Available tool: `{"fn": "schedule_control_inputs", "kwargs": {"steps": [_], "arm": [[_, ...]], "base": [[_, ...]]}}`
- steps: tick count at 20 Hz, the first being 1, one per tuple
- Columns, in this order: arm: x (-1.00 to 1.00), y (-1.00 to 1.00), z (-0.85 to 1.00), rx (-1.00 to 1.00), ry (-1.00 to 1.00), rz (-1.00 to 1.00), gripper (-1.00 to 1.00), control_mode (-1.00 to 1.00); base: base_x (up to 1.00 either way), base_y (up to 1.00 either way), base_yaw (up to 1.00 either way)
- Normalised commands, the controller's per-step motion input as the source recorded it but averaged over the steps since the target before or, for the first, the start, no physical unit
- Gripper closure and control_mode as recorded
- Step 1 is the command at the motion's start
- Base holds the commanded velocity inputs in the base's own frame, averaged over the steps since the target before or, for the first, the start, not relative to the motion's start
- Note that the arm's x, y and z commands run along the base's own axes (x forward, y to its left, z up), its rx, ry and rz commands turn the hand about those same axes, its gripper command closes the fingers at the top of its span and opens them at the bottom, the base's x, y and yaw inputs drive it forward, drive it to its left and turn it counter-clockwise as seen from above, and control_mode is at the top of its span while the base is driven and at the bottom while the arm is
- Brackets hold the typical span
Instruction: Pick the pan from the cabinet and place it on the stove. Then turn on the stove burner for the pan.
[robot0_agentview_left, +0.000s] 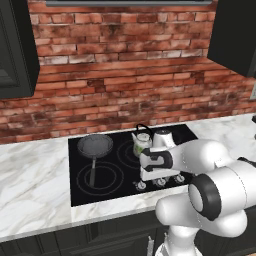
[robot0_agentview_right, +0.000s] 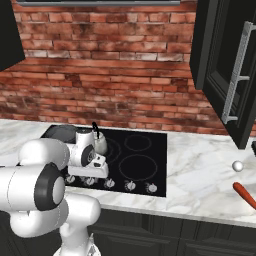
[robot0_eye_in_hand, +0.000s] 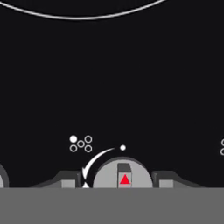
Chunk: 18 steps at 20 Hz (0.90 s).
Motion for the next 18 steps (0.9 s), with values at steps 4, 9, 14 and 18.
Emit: {"fn": "schedule_control_inputs", "kwargs": {"steps": [4, 9, 14, 18], "arm": [[-0.29, -0.05, -0.24, 0.02, 0.00, 0.00, 1.00, -1.00], [-0.18, -0.02, -0.34, 0.02, 0.00, 0.03, 1.00, -1.00], [-0.31, 0.00, -0.40, 0.00, 0.00, 0.07, 1.00, -1.00], [-0.54, -0.01, -0.47, 0.00, 0.00, 0.07, 1.00, -1.00]], "base": [[0.00, 0.00, 0.00], [0.00, 0.00, 0.00], [0.00, 0.00, 0.00], [0.00, 0.00, 0.00]]}}
